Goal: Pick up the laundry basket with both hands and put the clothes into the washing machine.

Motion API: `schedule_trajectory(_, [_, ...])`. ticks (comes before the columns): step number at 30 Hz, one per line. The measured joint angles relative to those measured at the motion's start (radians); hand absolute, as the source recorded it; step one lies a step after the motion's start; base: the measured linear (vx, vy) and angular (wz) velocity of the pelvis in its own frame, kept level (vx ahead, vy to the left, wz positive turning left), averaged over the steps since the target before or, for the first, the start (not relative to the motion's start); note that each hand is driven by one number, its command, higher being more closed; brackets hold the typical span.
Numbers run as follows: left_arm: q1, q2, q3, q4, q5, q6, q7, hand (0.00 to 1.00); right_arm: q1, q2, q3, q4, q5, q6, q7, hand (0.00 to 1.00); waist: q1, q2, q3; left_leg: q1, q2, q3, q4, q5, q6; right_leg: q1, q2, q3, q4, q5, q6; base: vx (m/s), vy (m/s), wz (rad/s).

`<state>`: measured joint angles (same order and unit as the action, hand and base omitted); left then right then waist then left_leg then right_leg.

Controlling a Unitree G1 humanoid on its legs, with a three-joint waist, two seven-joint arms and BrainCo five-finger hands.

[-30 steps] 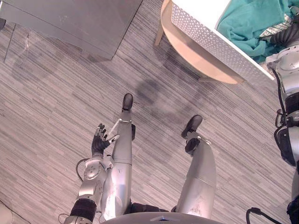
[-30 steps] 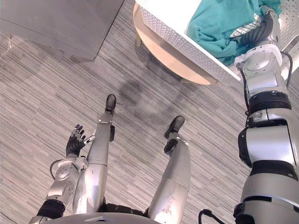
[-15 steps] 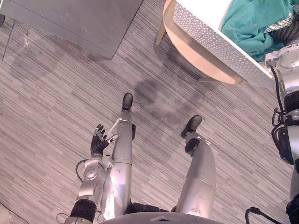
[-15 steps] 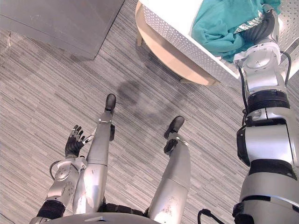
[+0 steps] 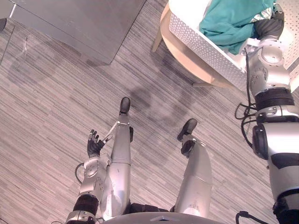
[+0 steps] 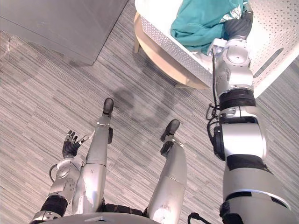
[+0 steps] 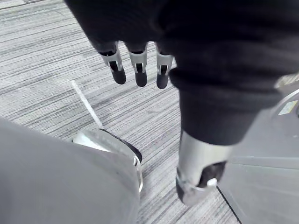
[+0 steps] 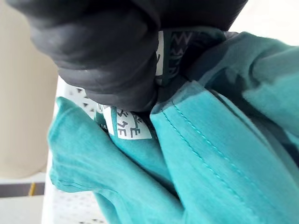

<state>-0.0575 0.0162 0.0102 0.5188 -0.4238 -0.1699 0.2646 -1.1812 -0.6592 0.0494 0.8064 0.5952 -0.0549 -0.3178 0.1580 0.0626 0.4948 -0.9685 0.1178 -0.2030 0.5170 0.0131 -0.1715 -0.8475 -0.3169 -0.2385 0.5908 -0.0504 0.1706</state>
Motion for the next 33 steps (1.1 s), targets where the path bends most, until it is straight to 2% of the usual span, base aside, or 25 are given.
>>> schedule_trajectory(5, [-0.001,-0.005,0.018,0.032,-0.007,0.011,0.025,0.0,0.0,0.113,-0.123,-0.119,0.165,-0.067,-0.048,1.0,-0.001,-0.008,-0.005,0.052,0.001,0.013,-0.038,0.021,0.004,0.055,-0.01,-0.02,-0.021,0.001,0.001,0.06,0.0,0.13])
schedule_trajectory(7, [-0.003,-0.009,0.026,0.05,-0.007,0.014,0.033,0.0,-0.001,0.188,-0.173,-0.189,0.265,-0.115,-0.07,1.0,0.001,-0.01,-0.005,0.083,0.001,0.013,-0.06,0.032,-0.003,0.085,-0.011,-0.023,-0.033,0.002,0.001,0.07,0.004,0.08])
schedule_trajectory(10, [-0.002,-0.009,0.029,0.07,-0.008,0.019,0.035,0.0,-0.004,0.269,-0.218,-0.274,0.344,-0.172,-0.1,1.0,0.003,-0.012,-0.007,0.12,0.002,0.014,-0.087,0.041,-0.003,0.116,-0.013,-0.029,-0.044,0.002,0.001,0.06,-0.003,0.07])
schedule_trajectory(17, [-0.001,-0.008,0.037,0.128,-0.007,0.032,0.041,0.0,0.023,0.481,-0.301,-0.498,0.429,-0.304,-0.151,1.0,0.002,-0.011,-0.009,0.225,0.003,0.022,-0.12,0.039,-0.001,0.212,-0.018,-0.04,-0.052,-0.01,-0.002,0.05,-0.008,0.05])
schedule_trajectory(20, [-0.001,-0.005,0.037,0.163,-0.006,0.042,0.046,0.0,0.107,0.575,-0.297,-0.625,0.431,-0.357,-0.153,1.0,0.001,-0.013,-0.021,0.276,0.004,0.038,-0.138,0.041,0.0,0.257,-0.027,-0.043,-0.053,-0.019,0.002,0.05,-0.015,0.08])
schedule_trajectory(23, [0.004,-0.007,0.049,0.189,-0.004,0.052,0.052,0.0,0.187,0.648,-0.295,-0.699,0.434,-0.391,-0.153,1.0,-0.001,-0.016,-0.03,0.325,-0.001,0.051,-0.144,0.034,0.001,0.301,-0.043,-0.046,-0.054,-0.038,0.003,0.05,-0.021,0.09])
schedule_trajectory(24, [0.008,-0.007,0.05,0.207,-0.004,0.06,0.052,0.0,0.231,0.678,-0.29,-0.722,0.438,-0.412,-0.153,1.0,-0.003,-0.017,-0.051,0.34,-0.005,0.053,-0.151,0.034,0.002,0.314,-0.046,-0.048,-0.052,-0.042,0.009,0.07,-0.02,0.1])
schedule_trajectory(29, [0.054,-0.014,0.073,0.24,-0.001,0.071,0.05,0.0,0.364,0.739,-0.247,-0.757,0.441,-0.442,-0.151,1.0,-0.011,-0.02,-0.093,0.435,-0.015,0.064,-0.163,0.019,0.005,0.406,-0.064,-0.054,-0.052,-0.065,0.021,0.07,-0.019,0.09])
schedule_trajectory(33, [0.106,-0.031,0.145,0.293,0.014,0.087,0.032,0.0,0.536,0.763,-0.189,-0.837,0.44,-0.441,-0.138,1.0,-0.022,-0.029,-0.185,0.539,-0.029,0.061,-0.223,0.019,0.005,0.521,-0.083,-0.096,-0.086,-0.084,0.036,0.1,-0.031,0.22])
